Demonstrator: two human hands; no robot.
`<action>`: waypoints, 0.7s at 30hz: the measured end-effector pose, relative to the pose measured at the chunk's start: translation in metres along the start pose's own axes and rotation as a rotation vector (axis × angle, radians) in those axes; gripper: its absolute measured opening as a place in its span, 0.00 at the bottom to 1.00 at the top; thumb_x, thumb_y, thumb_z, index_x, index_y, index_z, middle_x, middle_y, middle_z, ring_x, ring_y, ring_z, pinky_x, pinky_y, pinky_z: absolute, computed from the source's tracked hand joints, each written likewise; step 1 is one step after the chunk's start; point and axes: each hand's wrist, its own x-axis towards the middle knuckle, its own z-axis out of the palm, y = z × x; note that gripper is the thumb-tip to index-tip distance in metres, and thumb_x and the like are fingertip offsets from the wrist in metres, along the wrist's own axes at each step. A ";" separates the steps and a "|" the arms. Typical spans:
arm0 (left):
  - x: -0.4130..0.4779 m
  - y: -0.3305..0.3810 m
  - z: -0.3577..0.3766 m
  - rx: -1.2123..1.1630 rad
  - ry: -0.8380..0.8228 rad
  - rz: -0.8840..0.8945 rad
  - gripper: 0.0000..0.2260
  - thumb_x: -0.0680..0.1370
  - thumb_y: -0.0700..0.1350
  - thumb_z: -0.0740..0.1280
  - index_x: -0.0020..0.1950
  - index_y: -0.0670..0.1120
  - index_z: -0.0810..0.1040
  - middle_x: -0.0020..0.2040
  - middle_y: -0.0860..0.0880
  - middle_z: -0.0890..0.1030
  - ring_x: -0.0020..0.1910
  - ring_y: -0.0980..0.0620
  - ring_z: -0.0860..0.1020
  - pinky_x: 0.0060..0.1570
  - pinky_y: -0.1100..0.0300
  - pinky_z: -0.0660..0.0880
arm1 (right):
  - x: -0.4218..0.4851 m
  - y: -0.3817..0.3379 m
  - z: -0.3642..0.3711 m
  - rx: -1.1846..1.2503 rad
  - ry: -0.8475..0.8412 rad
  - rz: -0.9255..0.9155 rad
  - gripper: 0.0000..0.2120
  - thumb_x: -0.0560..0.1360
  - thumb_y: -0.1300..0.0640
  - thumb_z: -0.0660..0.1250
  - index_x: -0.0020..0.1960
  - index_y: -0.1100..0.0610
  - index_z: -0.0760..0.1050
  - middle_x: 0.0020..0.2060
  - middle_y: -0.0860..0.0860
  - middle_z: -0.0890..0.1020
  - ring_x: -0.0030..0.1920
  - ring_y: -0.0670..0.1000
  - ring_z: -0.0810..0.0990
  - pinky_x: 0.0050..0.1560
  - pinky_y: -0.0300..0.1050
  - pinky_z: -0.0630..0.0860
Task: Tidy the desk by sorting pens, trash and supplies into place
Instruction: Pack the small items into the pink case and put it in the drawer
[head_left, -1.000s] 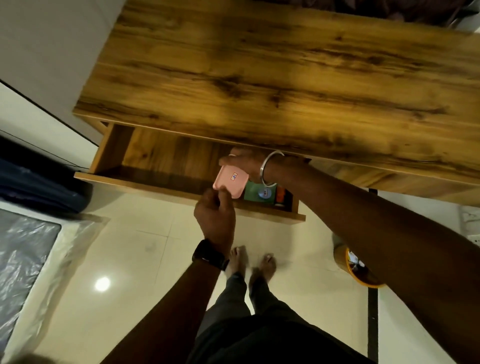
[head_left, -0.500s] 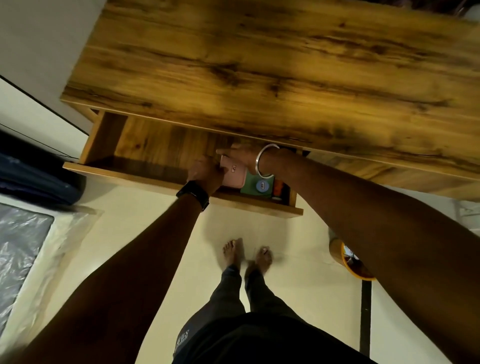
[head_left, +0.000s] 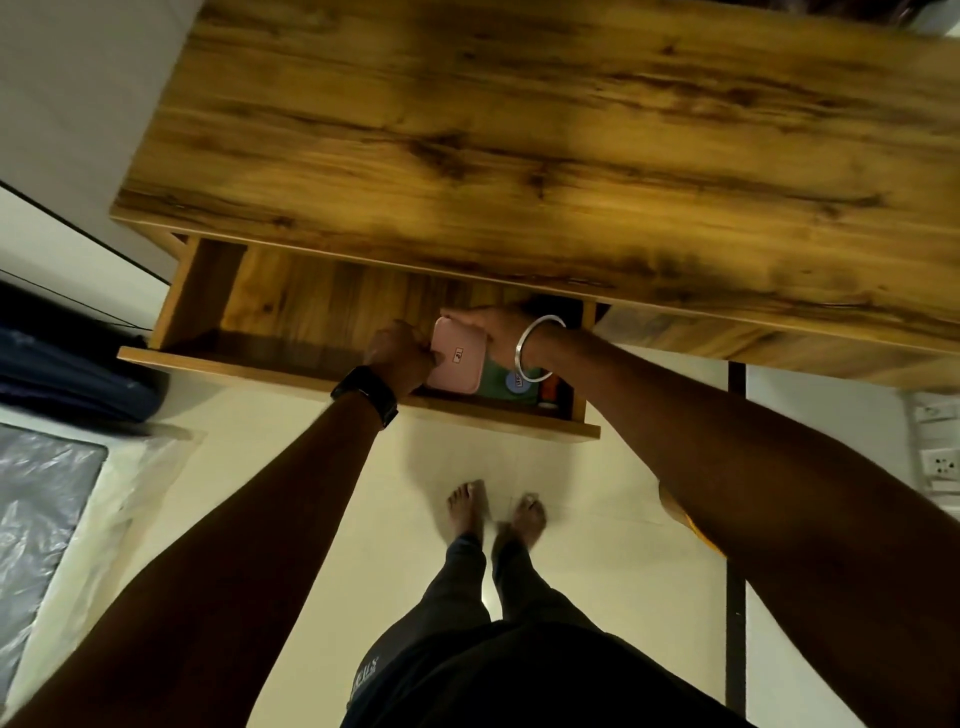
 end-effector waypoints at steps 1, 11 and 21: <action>-0.001 0.000 -0.001 -0.006 -0.006 0.002 0.12 0.77 0.46 0.77 0.54 0.40 0.85 0.53 0.43 0.86 0.52 0.43 0.84 0.48 0.51 0.81 | 0.004 0.003 0.004 0.035 -0.010 0.013 0.26 0.82 0.66 0.60 0.79 0.53 0.63 0.74 0.59 0.70 0.75 0.60 0.68 0.75 0.54 0.66; -0.054 -0.024 -0.016 0.079 0.286 0.153 0.10 0.81 0.50 0.68 0.48 0.46 0.83 0.46 0.45 0.86 0.42 0.44 0.83 0.41 0.53 0.80 | -0.072 -0.006 0.024 0.415 0.631 0.180 0.07 0.76 0.60 0.70 0.54 0.54 0.81 0.49 0.50 0.85 0.49 0.48 0.82 0.50 0.47 0.83; -0.085 -0.101 0.001 0.414 0.426 0.783 0.16 0.79 0.52 0.71 0.63 0.45 0.82 0.61 0.42 0.84 0.59 0.35 0.81 0.59 0.42 0.76 | -0.115 -0.007 0.107 -0.184 0.581 -0.010 0.15 0.71 0.49 0.76 0.54 0.51 0.79 0.55 0.52 0.80 0.60 0.58 0.76 0.60 0.58 0.76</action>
